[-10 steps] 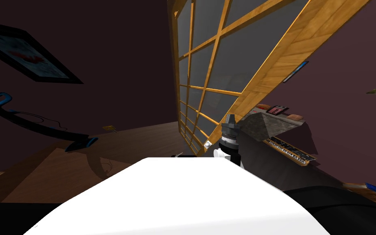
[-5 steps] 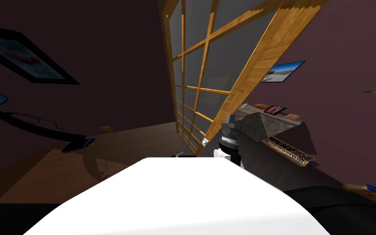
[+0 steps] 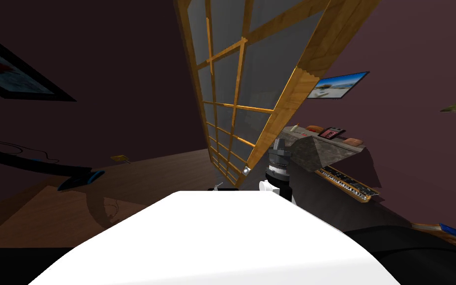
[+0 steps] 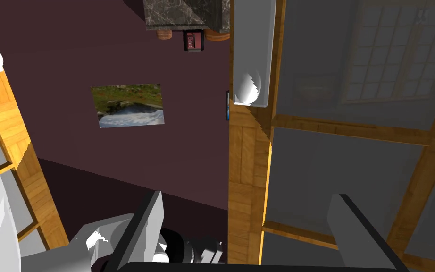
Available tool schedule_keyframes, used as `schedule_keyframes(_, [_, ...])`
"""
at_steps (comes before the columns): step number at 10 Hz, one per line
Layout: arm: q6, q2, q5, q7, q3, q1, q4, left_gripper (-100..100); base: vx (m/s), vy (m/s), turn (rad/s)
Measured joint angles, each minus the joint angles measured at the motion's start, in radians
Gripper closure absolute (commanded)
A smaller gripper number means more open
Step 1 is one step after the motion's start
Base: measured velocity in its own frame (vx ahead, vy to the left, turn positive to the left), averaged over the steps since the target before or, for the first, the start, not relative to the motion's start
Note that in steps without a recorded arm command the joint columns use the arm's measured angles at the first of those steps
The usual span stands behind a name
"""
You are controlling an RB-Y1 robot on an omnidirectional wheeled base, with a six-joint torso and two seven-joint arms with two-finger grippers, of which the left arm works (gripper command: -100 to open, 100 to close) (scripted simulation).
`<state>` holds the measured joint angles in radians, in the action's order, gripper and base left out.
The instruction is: Push the door open
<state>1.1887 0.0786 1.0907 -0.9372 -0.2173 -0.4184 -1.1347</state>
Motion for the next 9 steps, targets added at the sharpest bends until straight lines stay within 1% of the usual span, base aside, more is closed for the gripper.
schedule_keyframes(2, [-0.018,-0.01,-0.002,0.001,-0.005,0.013,0.007,-100,0.153,-0.206,-0.033])
schedule_keyframes(4, [-0.03,-0.022,-0.005,-0.006,-0.007,0.028,0.022,-100,0.105,-0.187,-0.026])
schedule_keyframes(5, [-0.037,-0.026,-0.005,-0.004,-0.009,0.032,0.022,-100,0.088,-0.175,-0.012])
schedule_keyframes(6, [-0.042,-0.031,-0.006,-0.004,-0.011,0.035,0.024,-100,0.038,-0.071,0.008])
schedule_keyframes(7, [-0.043,-0.031,-0.006,-0.004,-0.011,0.035,0.024,100,-0.004,0.007,0.0])
schedule_keyframes(9, [-0.042,-0.031,-0.006,-0.004,-0.011,0.035,0.023,100,-0.015,0.028,-0.004])
